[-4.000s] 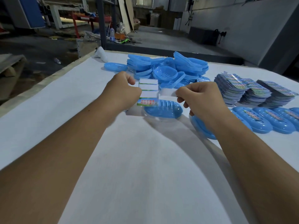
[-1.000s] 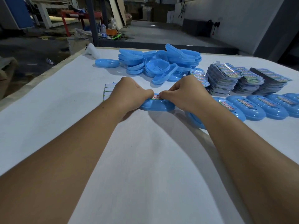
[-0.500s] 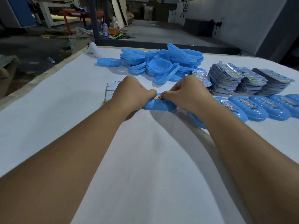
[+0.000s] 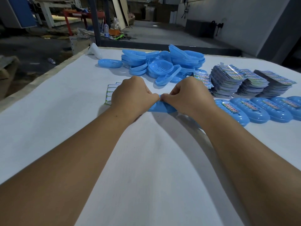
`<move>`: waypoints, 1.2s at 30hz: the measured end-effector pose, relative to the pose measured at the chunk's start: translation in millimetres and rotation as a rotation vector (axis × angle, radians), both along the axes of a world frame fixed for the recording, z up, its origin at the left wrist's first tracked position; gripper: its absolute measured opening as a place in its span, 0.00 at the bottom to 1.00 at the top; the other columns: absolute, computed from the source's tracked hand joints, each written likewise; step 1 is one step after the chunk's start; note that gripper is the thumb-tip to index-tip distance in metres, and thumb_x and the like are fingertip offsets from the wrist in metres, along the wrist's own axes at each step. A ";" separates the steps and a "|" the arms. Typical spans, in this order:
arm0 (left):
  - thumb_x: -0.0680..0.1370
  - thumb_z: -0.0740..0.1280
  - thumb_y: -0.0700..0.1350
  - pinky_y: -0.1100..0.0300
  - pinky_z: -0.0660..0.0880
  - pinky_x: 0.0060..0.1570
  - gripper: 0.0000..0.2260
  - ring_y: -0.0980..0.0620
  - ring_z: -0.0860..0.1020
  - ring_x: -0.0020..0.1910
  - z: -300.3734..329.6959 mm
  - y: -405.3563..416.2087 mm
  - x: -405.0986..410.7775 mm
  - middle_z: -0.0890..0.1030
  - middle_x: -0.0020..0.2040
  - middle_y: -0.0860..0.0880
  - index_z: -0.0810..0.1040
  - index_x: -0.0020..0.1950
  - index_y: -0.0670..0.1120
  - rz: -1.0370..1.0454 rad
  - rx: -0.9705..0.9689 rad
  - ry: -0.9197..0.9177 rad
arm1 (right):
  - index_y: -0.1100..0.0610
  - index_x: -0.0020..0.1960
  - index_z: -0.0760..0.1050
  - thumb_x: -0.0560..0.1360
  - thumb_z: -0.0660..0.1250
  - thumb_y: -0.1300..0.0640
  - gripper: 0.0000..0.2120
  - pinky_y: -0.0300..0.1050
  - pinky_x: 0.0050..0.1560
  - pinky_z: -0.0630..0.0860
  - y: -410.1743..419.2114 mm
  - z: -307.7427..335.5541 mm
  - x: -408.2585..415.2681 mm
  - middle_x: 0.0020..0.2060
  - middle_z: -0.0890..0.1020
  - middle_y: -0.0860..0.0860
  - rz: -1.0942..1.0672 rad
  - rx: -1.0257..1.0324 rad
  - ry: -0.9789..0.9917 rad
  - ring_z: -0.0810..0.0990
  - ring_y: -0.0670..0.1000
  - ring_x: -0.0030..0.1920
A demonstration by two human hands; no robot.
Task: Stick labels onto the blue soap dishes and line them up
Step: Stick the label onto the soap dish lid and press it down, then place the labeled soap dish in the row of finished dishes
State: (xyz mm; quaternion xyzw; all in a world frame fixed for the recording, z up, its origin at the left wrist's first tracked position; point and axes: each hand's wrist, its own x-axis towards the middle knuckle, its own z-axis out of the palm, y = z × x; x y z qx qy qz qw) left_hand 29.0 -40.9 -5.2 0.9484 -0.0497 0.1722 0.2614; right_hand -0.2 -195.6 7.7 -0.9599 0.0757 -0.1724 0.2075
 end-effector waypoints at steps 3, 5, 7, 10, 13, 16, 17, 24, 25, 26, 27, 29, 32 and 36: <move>0.71 0.72 0.61 0.58 0.73 0.34 0.14 0.52 0.79 0.35 3.6 -0.2 -2.5 0.81 0.33 0.54 0.83 0.39 0.51 -0.006 0.104 -0.066 | 0.50 0.30 0.79 0.68 0.76 0.37 0.19 0.41 0.30 0.68 -0.9 1.0 -0.3 0.29 0.81 0.47 0.003 -0.016 -0.017 0.79 0.50 0.36; 0.72 0.72 0.62 0.58 0.71 0.32 0.15 0.50 0.78 0.35 6.4 -0.7 -5.4 0.80 0.34 0.52 0.84 0.41 0.51 -0.003 0.175 -0.105 | 0.51 0.30 0.79 0.68 0.76 0.37 0.19 0.41 0.29 0.66 -1.0 1.8 -1.1 0.29 0.81 0.48 0.003 -0.032 -0.023 0.79 0.50 0.36; 0.73 0.71 0.64 0.57 0.68 0.32 0.17 0.48 0.77 0.35 8.6 -1.5 -7.4 0.79 0.35 0.50 0.83 0.42 0.50 0.008 0.242 -0.139 | 0.53 0.32 0.81 0.68 0.76 0.37 0.20 0.42 0.28 0.66 -0.9 2.6 -1.4 0.29 0.81 0.50 0.007 -0.042 -0.020 0.80 0.52 0.36; 0.73 0.69 0.66 0.56 0.70 0.34 0.20 0.48 0.78 0.37 12.2 -2.2 -10.8 0.79 0.37 0.49 0.82 0.45 0.49 0.035 0.310 -0.137 | 0.55 0.36 0.83 0.68 0.75 0.35 0.21 0.44 0.31 0.70 -1.4 3.9 -2.5 0.31 0.83 0.50 0.009 -0.045 0.005 0.81 0.53 0.38; 0.74 0.68 0.66 0.56 0.73 0.37 0.17 0.48 0.78 0.39 17.9 0.9 -20.3 0.80 0.39 0.51 0.81 0.46 0.53 0.012 0.310 -0.156 | 0.49 0.48 0.81 0.70 0.73 0.35 0.18 0.46 0.42 0.72 -0.1 2.7 -7.0 0.45 0.83 0.46 0.027 -0.075 -0.024 0.80 0.52 0.49; 0.74 0.69 0.62 0.56 0.73 0.38 0.12 0.51 0.77 0.38 25.0 2.1 -41.0 0.78 0.35 0.55 0.78 0.39 0.55 -0.171 0.100 -0.188 | 0.50 0.56 0.81 0.75 0.69 0.46 0.12 0.48 0.51 0.75 5.8 4.0 -13.2 0.53 0.83 0.48 0.176 -0.107 -0.077 0.79 0.53 0.56; 0.74 0.68 0.62 0.56 0.72 0.38 0.12 0.51 0.77 0.37 27.9 0.0 -50.3 0.77 0.33 0.55 0.77 0.36 0.55 -0.238 0.018 -0.208 | 0.51 0.53 0.81 0.75 0.67 0.51 0.09 0.49 0.50 0.75 8.3 5.5 -15.6 0.51 0.84 0.50 0.252 -0.107 -0.073 0.80 0.55 0.54; 0.76 0.67 0.57 0.53 0.75 0.40 0.14 0.46 0.77 0.38 27.6 -5.1 -59.1 0.78 0.33 0.52 0.78 0.36 0.50 -0.285 -0.022 -0.232 | 0.44 0.44 0.70 0.73 0.68 0.47 0.07 0.48 0.44 0.69 14.2 0.5 -24.1 0.40 0.76 0.44 0.502 -0.143 -0.005 0.79 0.60 0.49; 0.77 0.67 0.57 0.54 0.73 0.38 0.15 0.48 0.76 0.36 25.4 -2.6 -54.4 0.76 0.31 0.53 0.77 0.34 0.49 -0.275 -0.040 -0.220 | 0.44 0.47 0.70 0.72 0.67 0.43 0.09 0.49 0.44 0.68 12.8 -1.7 -21.0 0.41 0.78 0.44 0.471 -0.177 -0.014 0.79 0.60 0.50; 0.77 0.68 0.56 0.55 0.70 0.35 0.17 0.50 0.74 0.33 23.0 -0.2 -50.1 0.75 0.29 0.53 0.75 0.32 0.49 -0.262 -0.055 -0.218 | 0.44 0.51 0.71 0.72 0.66 0.40 0.12 0.50 0.46 0.69 11.4 -3.7 -18.5 0.45 0.81 0.46 0.428 -0.219 -0.019 0.78 0.61 0.51; 0.77 0.68 0.56 0.56 0.67 0.33 0.19 0.53 0.73 0.31 20.5 2.0 -46.1 0.74 0.27 0.53 0.73 0.30 0.48 -0.246 -0.070 -0.220 | 0.44 0.55 0.73 0.72 0.65 0.37 0.16 0.51 0.48 0.71 9.8 -5.0 -16.3 0.49 0.82 0.48 0.388 -0.257 -0.027 0.77 0.61 0.53; 0.77 0.68 0.55 0.57 0.65 0.32 0.20 0.53 0.73 0.30 16.1 5.2 -38.9 0.73 0.26 0.52 0.72 0.29 0.47 -0.204 -0.098 -0.209 | 0.43 0.65 0.72 0.72 0.64 0.35 0.25 0.52 0.51 0.70 6.1 -6.8 -15.1 0.55 0.81 0.50 0.338 -0.297 -0.020 0.76 0.60 0.57; 0.77 0.68 0.56 0.54 0.73 0.34 0.20 0.46 0.76 0.32 11.2 9.8 -30.5 0.76 0.27 0.50 0.75 0.30 0.45 -0.134 -0.119 -0.163 | 0.42 0.70 0.71 0.71 0.62 0.31 0.31 0.50 0.49 0.66 2.4 -5.4 -17.5 0.59 0.78 0.51 0.288 -0.331 0.048 0.77 0.58 0.60; 0.77 0.67 0.56 0.48 0.80 0.44 0.17 0.46 0.80 0.35 10.6 13.3 -25.9 0.81 0.31 0.50 0.79 0.33 0.46 -0.102 -0.120 -0.091 | 0.46 0.62 0.76 0.68 0.60 0.27 0.31 0.51 0.48 0.64 -2.7 0.4 -23.8 0.56 0.78 0.52 0.206 -0.413 0.138 0.76 0.60 0.58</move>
